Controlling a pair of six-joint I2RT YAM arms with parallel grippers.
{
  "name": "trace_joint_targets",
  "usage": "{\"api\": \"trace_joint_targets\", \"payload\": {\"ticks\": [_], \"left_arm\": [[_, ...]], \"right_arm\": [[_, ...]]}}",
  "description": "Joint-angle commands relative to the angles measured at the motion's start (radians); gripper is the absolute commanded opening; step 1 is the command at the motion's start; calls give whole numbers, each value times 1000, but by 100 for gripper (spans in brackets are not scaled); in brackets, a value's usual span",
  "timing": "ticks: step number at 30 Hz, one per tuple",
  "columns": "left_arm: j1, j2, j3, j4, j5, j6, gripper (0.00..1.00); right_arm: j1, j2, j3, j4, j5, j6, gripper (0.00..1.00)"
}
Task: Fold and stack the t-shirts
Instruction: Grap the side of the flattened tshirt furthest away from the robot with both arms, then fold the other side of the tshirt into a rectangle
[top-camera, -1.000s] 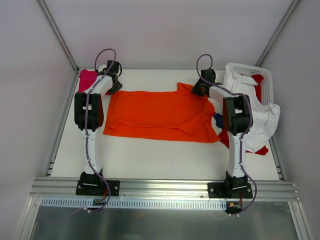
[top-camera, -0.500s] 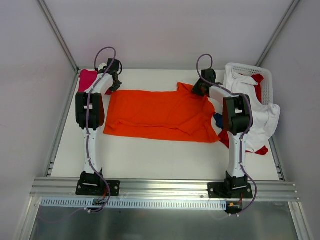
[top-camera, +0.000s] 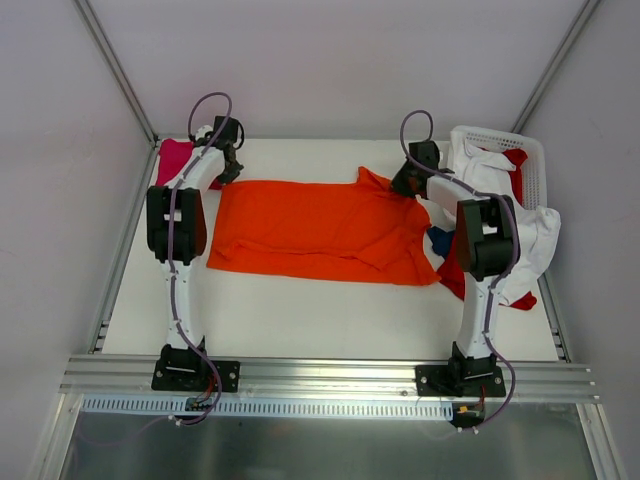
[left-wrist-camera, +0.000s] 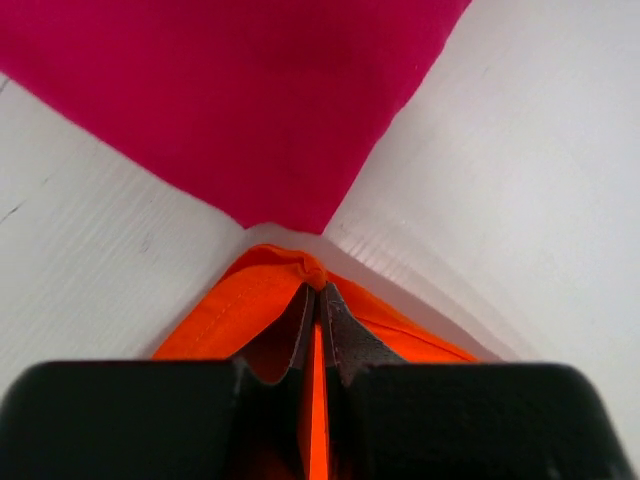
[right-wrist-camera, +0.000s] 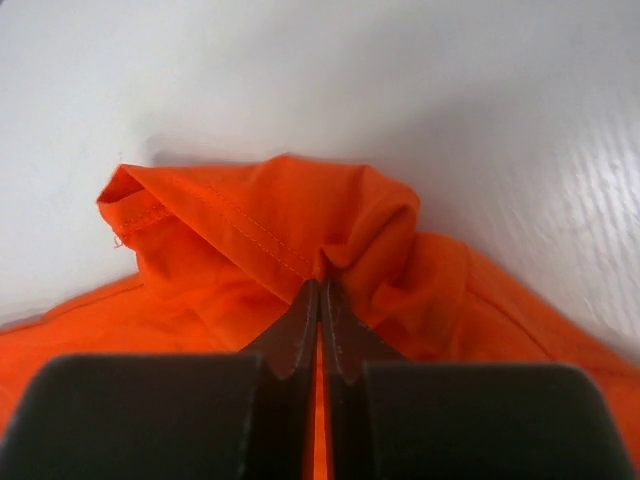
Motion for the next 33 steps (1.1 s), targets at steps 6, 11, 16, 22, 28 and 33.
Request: {"api": "trace_joint_targets", "payload": {"ticks": [6, 11, 16, 22, 28, 33], "left_arm": [[-29, -266, -106, -16, -62, 18, 0], [-38, -363, -195, -16, -61, 14, 0], [-42, -452, -296, -16, -78, 11, 0], [-42, -530, -402, -16, -91, 1, 0], [-41, -581, -493, -13, -108, -3, 0], [-36, -599, -545, -5, -117, -3, 0]], "right_arm": [[11, -265, -82, -27, 49, -23, 1], [25, -359, -137, -47, 73, -38, 1], [42, -471, -209, -55, 99, -43, 0], [68, -589, -311, -70, 132, -49, 1], [79, -727, -429, -92, 173, -55, 1], [79, -814, -515, -116, 184, -61, 0]]}}
